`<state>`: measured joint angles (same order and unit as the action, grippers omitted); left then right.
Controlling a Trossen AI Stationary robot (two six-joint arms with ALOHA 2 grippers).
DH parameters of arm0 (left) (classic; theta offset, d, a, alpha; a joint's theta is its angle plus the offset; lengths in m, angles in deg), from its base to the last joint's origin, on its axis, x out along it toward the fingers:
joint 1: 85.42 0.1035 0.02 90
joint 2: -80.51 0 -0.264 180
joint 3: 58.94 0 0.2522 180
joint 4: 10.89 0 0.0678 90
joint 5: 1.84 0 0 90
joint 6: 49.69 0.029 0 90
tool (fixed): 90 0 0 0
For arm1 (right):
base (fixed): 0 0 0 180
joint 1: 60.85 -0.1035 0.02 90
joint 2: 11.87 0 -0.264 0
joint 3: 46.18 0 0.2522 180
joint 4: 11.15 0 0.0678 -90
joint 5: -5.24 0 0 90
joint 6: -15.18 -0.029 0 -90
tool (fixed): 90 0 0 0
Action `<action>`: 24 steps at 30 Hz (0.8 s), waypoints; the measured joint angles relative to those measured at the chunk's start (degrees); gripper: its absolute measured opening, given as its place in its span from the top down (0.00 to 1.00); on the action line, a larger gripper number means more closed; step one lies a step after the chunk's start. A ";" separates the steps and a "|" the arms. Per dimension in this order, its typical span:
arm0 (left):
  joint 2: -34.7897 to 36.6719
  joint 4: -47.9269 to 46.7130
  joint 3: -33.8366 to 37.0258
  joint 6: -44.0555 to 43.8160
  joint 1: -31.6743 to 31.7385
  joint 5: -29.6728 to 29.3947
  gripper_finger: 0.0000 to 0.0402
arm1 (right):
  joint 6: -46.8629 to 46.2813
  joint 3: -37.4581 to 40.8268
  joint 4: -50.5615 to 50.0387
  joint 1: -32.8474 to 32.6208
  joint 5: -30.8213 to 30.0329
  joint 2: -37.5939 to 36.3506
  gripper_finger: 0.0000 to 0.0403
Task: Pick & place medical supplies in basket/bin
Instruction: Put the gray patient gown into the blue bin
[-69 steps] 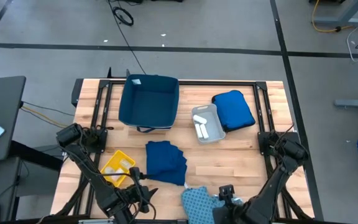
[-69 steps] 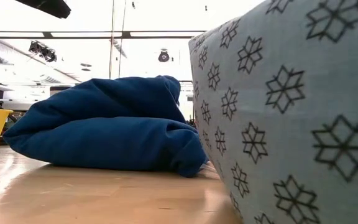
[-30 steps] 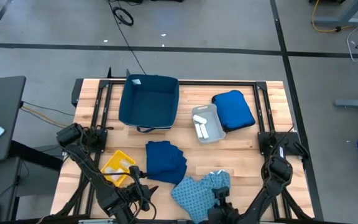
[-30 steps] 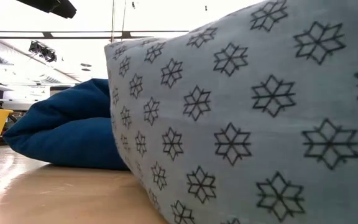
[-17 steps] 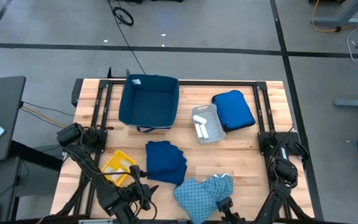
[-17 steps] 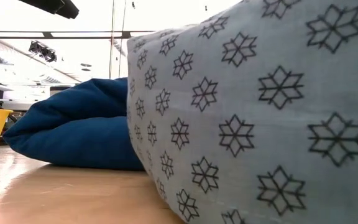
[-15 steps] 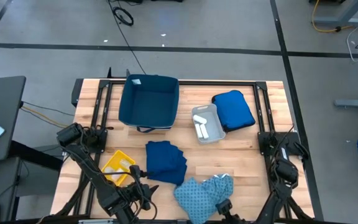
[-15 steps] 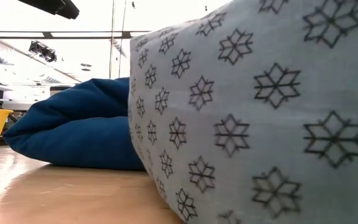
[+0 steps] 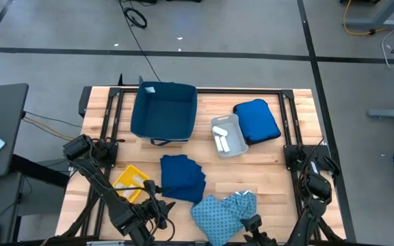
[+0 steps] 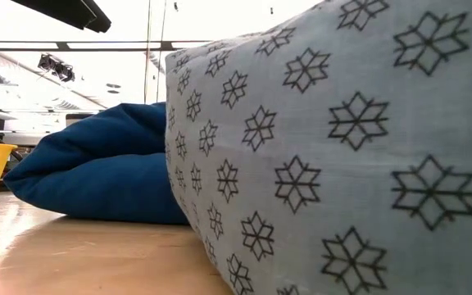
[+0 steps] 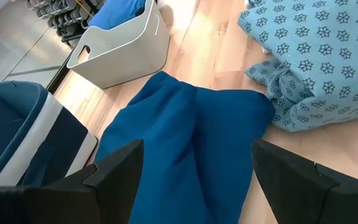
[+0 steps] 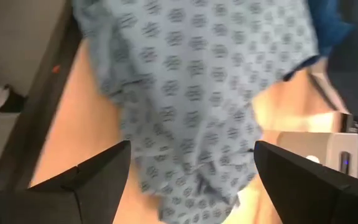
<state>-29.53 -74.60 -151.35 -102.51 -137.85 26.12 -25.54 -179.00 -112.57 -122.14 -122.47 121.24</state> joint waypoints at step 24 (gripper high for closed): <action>0.00 0.04 0.00 -0.10 0.03 0.50 0.26 | 15.80 0.71 25.35 1.53 12.42 0.19 0.14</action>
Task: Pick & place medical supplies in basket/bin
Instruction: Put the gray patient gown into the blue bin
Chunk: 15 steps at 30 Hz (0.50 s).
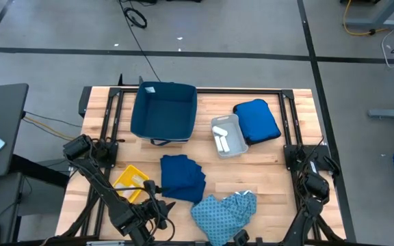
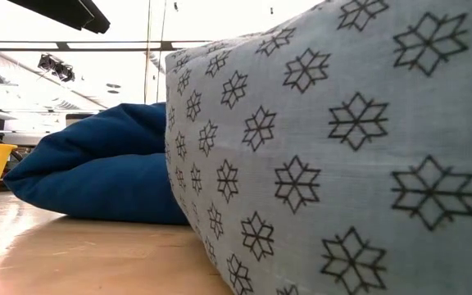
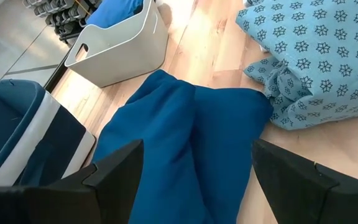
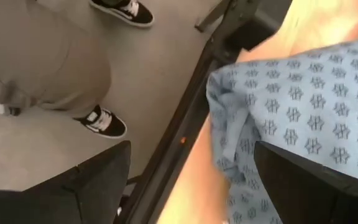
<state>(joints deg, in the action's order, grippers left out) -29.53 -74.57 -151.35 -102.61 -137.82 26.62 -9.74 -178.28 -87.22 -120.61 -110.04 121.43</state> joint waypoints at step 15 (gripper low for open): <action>0.00 0.00 0.00 0.02 0.00 0.09 0.26 | -1.97 -0.02 -0.53 2.95 1.77 -0.01 0.14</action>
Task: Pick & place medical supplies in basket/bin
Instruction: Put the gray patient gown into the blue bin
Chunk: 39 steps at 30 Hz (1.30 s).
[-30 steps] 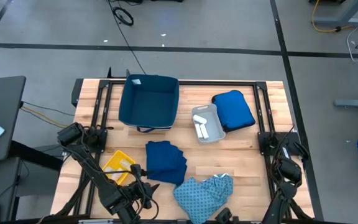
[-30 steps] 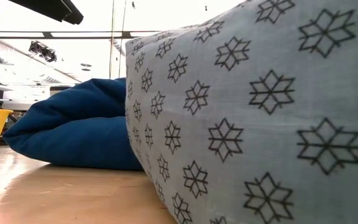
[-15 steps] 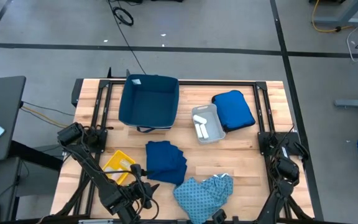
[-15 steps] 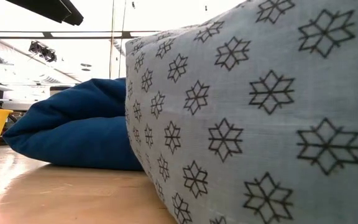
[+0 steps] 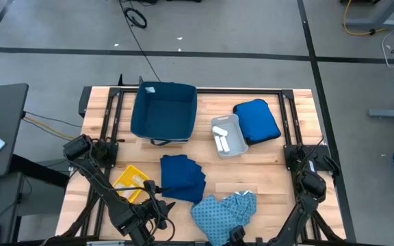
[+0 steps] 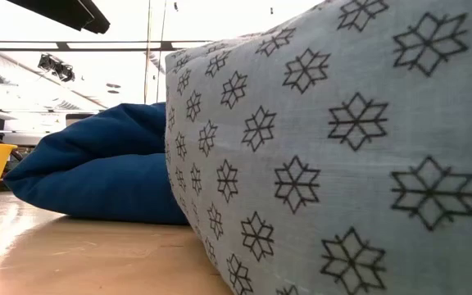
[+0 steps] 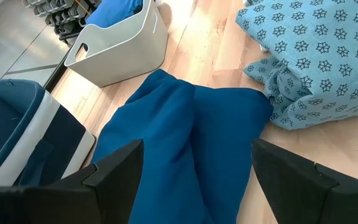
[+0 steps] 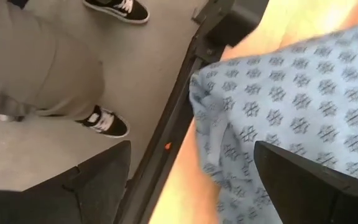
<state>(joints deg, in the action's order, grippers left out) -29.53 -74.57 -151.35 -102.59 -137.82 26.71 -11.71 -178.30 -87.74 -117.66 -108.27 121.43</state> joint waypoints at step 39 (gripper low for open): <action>0.00 -0.02 0.02 0.00 -0.13 0.23 0.26 | -12.74 -0.02 -1.75 6.66 26.09 0.00 0.23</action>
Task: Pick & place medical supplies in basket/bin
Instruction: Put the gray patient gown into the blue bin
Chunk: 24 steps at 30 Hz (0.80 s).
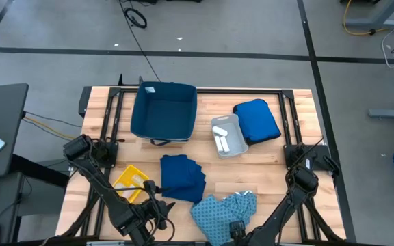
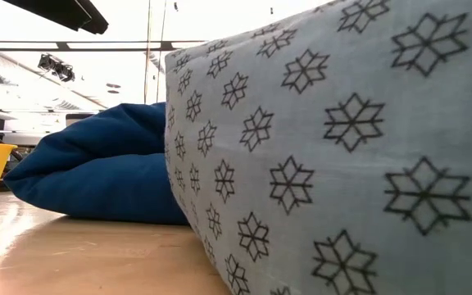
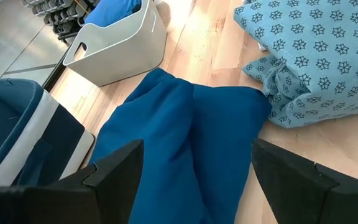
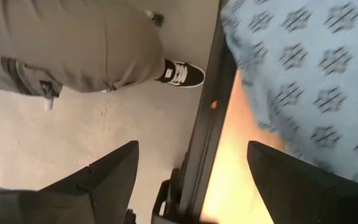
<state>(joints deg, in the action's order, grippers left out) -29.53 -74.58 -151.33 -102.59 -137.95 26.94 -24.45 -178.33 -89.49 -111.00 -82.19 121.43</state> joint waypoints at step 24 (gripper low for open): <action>0.00 -0.01 0.02 0.37 0.00 2.79 0.26 | -14.08 0.00 -4.62 -3.71 6.44 0.01 0.07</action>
<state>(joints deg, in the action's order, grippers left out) -29.53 -74.59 -151.31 -102.22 -137.95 29.72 -38.53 -178.33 -94.12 -114.71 -75.75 121.44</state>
